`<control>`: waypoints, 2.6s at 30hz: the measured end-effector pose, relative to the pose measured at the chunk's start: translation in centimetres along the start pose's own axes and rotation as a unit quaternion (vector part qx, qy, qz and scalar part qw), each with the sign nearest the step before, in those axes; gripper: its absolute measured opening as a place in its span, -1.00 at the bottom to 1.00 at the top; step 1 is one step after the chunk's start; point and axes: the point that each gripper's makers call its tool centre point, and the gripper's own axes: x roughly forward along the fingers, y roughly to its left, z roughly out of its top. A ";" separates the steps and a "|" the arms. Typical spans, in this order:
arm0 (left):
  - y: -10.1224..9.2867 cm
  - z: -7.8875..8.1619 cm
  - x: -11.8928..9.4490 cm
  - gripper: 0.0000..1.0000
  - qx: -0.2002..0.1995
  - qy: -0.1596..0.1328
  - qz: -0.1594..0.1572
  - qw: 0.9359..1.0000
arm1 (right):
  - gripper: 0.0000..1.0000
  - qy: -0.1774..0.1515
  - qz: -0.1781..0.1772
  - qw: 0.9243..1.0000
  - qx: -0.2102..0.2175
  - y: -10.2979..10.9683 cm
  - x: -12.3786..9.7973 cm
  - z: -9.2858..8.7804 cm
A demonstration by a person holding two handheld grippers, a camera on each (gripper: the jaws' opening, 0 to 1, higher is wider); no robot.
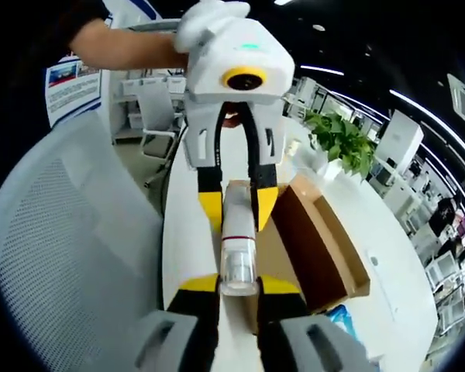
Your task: Operate the shoe box by opening the lid, removing the specified soft item, and placing it in the target area until the item is outside and the box remains undamaged.
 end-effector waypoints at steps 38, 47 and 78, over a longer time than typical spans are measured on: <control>-0.7 -2.0 0.8 -0.62 -0.016 0.030 0.033 0.999 | -0.48 -0.054 0.020 0.982 0.181 0.6 0.2 -1.6; -0.1 -1.2 0.9 -0.61 -0.016 -0.001 0.062 0.998 | -0.42 -0.128 0.033 0.923 0.361 -0.6 -0.1 -1.1; 0.8 1.7 3.0 -0.61 0.030 -0.057 0.100 0.993 | -0.67 -0.190 0.067 0.786 0.584 -2.2 -0.3 -1.5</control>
